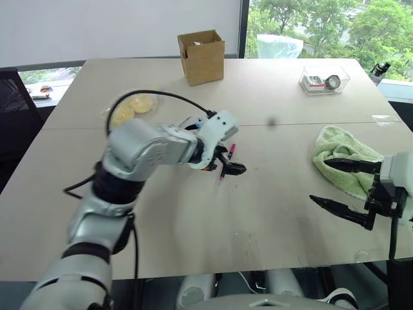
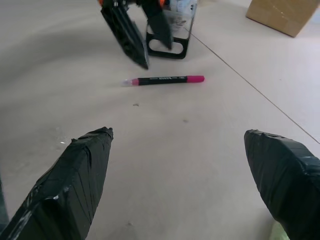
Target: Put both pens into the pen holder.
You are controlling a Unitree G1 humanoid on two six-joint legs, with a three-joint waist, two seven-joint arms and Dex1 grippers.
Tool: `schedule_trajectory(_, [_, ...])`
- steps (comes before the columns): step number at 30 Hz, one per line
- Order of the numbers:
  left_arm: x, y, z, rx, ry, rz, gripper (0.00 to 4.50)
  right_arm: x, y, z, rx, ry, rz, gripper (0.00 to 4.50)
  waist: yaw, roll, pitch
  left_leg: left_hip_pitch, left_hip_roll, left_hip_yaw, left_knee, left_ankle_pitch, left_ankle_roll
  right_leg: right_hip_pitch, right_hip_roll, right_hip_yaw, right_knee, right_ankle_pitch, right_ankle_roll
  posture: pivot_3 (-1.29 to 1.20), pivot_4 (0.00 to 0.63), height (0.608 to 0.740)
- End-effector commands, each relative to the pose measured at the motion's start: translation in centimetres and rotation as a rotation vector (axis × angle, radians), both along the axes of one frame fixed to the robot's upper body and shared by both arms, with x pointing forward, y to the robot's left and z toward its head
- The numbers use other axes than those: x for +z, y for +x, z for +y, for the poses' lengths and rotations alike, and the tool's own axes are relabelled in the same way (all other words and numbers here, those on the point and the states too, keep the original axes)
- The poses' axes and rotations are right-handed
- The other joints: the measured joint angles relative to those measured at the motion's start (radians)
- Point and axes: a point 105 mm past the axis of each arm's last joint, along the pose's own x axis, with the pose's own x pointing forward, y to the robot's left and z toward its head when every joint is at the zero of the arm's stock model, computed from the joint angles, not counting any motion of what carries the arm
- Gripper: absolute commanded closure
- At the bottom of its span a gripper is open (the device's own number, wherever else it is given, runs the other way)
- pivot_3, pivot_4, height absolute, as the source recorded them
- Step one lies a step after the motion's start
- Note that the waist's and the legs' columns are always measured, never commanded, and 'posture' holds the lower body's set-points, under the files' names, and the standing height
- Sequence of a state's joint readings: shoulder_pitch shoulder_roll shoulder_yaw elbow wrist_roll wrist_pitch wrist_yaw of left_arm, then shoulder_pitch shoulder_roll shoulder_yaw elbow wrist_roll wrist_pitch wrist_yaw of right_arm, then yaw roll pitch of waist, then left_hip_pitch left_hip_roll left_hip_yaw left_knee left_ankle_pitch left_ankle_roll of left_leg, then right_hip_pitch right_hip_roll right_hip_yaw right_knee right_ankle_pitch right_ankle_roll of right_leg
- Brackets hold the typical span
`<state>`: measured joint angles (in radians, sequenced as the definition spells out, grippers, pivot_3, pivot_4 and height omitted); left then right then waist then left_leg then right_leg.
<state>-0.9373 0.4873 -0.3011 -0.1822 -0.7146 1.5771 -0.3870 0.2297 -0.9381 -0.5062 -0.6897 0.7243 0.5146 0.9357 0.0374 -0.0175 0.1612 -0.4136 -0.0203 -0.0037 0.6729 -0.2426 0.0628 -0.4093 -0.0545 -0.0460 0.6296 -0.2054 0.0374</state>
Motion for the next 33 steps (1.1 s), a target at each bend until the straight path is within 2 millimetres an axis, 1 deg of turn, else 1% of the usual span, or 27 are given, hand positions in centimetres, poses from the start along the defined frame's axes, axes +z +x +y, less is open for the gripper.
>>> schedule_trajectory(1, [-0.3,1.8,0.4,0.108,0.086,0.014,0.03,1.0,-0.1,0.0,0.008,-0.017,-0.061,0.00,0.000,0.000,0.000,0.000,0.000,0.000,0.000,0.000,0.000,0.000,0.000,0.000,0.000,0.000,0.000,0.00,0.150,0.740])
schedule_trajectory(3, [-0.4,2.4,0.1,0.131,0.146,-0.005,0.03,1.0,-0.1,0.0,0.010,-0.016,-0.064,0.00,-0.001,0.000,0.000,0.000,0.000,0.000,-0.001,0.000,0.000,-0.001,0.000,0.001,0.001,0.000,0.000,0.00,0.150,0.740])
schedule_trajectory(5, [-0.4,3.2,-0.4,0.181,0.154,-0.015,0.03,0.9,-0.1,0.1,0.008,-0.016,-0.068,0.00,0.001,0.000,0.000,0.000,0.000,0.000,-0.001,0.000,0.000,-0.001,-0.001,0.001,0.000,0.000,0.000,0.00,0.150,0.740])
schedule_trajectory(6, [-0.6,3.6,-0.5,0.202,0.187,-0.016,0.03,0.9,-0.1,0.1,0.007,-0.015,-0.070,0.00,0.003,0.000,0.000,0.000,0.000,0.000,-0.001,0.000,0.000,-0.001,-0.002,0.001,0.000,0.000,0.000,0.00,0.150,0.740])
schedule_trajectory(8, [-0.9,3.8,-0.8,0.223,0.189,-0.010,0.03,0.9,-0.2,0.0,0.003,-0.015,-0.074,0.00,0.004,0.000,0.000,-0.001,-0.001,0.000,-0.001,0.000,0.000,-0.001,-0.007,0.001,0.000,0.000,-0.001,0.00,0.150,0.740])
schedule_trajectory(16, [-2.2,4.2,-1.6,0.282,0.223,0.030,0.03,0.8,-0.8,0.0,-0.006,-0.012,-0.076,0.00,0.003,0.000,0.000,-0.002,-0.001,0.001,-0.001,0.000,-0.001,-0.002,-0.008,0.002,-0.001,0.002,-0.004,0.00,0.150,0.740])
schedule_trajectory(19, [-2.7,4.2,-1.9,0.296,0.236,0.047,0.84,0.8,-0.9,-0.1,-0.012,-0.014,-0.077,0.00,0.006,0.000,0.000,-0.002,-0.001,0.000,-0.001,0.000,-0.001,-0.002,-0.008,0.001,-0.001,0.002,-0.004,0.00,0.150,0.740])
schedule_trajectory(25, [-3.9,4.0,-1.6,0.316,0.249,0.090,3.56,0.8,-1.1,-0.1,-0.020,-0.010,-0.081,0.00,0.008,0.000,0.000,-0.001,-0.002,0.001,-0.001,0.000,-0.001,-0.002,-0.009,0.001,-0.001,0.002,-0.004,0.00,0.150,0.740])
schedule_trajectory(27, [-3.9,3.8,-1.6,0.306,0.240,0.094,4.44,0.8,-1.1,-0.1,-0.022,-0.009,-0.081,0.00,0.010,0.000,0.000,-0.002,-0.002,0.001,-0.001,0.000,-0.001,-0.002,-0.009,0.001,-0.001,0.002,-0.004,0.00,0.150,0.740])
schedule_trajectory(29, [-3.7,3.4,-1.9,0.265,0.207,0.104,4.48,0.8,-1.1,-0.1,-0.025,-0.007,-0.081,0.00,0.010,0.000,0.000,-0.002,-0.003,0.001,-0.001,0.001,-0.002,-0.002,-0.010,0.002,-0.001,0.002,-0.004,0.00,0.150,0.740])
schedule_trajectory(30, [-3.1,2.9,-2.4,0.217,0.160,0.100,4.48,0.7,-1.1,-0.1,-0.026,-0.007,-0.081,0.00,0.009,0.000,0.000,-0.002,-0.003,0.001,-0.001,0.001,-0.002,-0.002,-0.010,0.002,-0.001,0.002,-0.004,0.00,0.150,0.740])
schedule_trajectory(31, [-2.0,2.5,-3.0,0.168,0.102,0.059,4.48,0.7,-1.1,-0.1,-0.027,-0.006,-0.081,0.00,0.006,0.000,0.000,-0.002,-0.003,0.001,-0.001,0.002,-0.004,-0.002,-0.010,0.002,-0.002,0.002,-0.004,0.00,0.150,0.740])
schedule_trajectory(33, [0.6,1.6,-4.0,0.062,-0.075,-0.057,4.48,0.7,-1.1,-0.1,-0.029,-0.002,-0.082,0.00,0.005,0.000,0.000,-0.002,-0.003,0.001,-0.002,0.002,-0.005,-0.002,-0.011,0.002,-0.002,0.002,-0.004,0.00,0.150,0.740])
